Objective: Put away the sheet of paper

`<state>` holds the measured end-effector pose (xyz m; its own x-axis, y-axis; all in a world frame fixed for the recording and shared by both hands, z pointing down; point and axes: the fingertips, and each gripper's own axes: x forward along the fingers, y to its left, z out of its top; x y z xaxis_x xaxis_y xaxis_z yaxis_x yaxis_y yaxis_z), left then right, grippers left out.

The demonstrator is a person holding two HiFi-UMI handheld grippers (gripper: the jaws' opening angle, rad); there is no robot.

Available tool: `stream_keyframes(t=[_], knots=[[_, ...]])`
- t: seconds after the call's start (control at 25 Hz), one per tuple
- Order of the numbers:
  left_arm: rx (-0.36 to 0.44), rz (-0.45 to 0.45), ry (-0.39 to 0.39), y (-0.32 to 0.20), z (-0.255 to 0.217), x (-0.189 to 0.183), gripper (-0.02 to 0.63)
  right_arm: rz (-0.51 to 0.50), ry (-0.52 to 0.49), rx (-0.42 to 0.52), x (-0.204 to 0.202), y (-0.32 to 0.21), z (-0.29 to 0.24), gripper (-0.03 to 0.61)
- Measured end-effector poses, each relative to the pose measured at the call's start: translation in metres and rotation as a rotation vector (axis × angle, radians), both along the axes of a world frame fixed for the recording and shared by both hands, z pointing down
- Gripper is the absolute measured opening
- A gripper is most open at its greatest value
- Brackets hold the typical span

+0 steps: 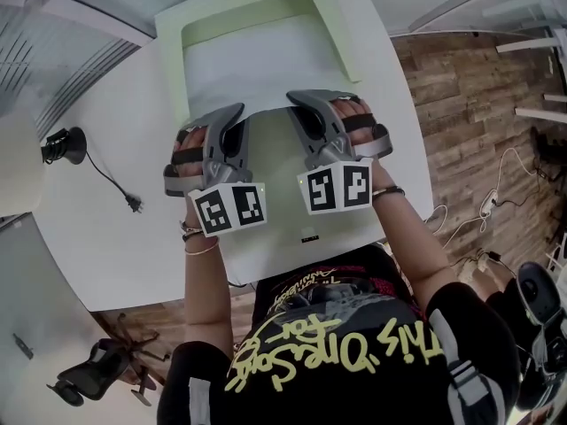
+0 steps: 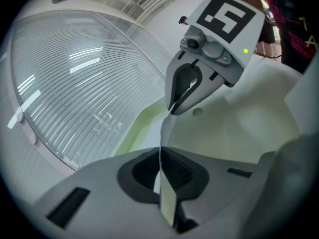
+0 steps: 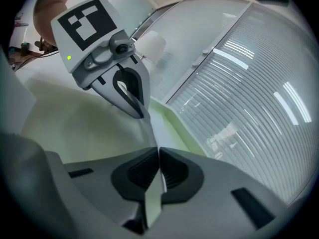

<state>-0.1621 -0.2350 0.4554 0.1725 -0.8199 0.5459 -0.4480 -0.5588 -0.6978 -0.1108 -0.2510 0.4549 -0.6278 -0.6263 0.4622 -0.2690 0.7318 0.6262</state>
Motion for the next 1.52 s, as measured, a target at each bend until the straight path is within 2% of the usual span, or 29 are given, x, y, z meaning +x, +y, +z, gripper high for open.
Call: stream_keyframes(t=[0.52, 0.8, 1.36, 1.52], knots=[[0.005, 0.005, -0.073, -0.009, -0.002, -0.003, 0.008, 0.008, 0.009, -0.010, -0.003, -0.009, -0.002, 0.009], [0.005, -0.007, -0.122, -0.014, 0.000, -0.006, 0.008, 0.003, 0.054, 0.010, -0.006, -0.013, 0.002, 0.009], [-0.003, -0.054, -0.127, -0.021, 0.000, -0.008, 0.008, 0.009, 0.107, 0.023, -0.009, -0.022, 0.000, 0.009], [-0.015, -0.062, -0.153, -0.023, 0.001, -0.009, 0.008, 0.013, 0.138, 0.024, -0.009, -0.025, 0.001, 0.009]])
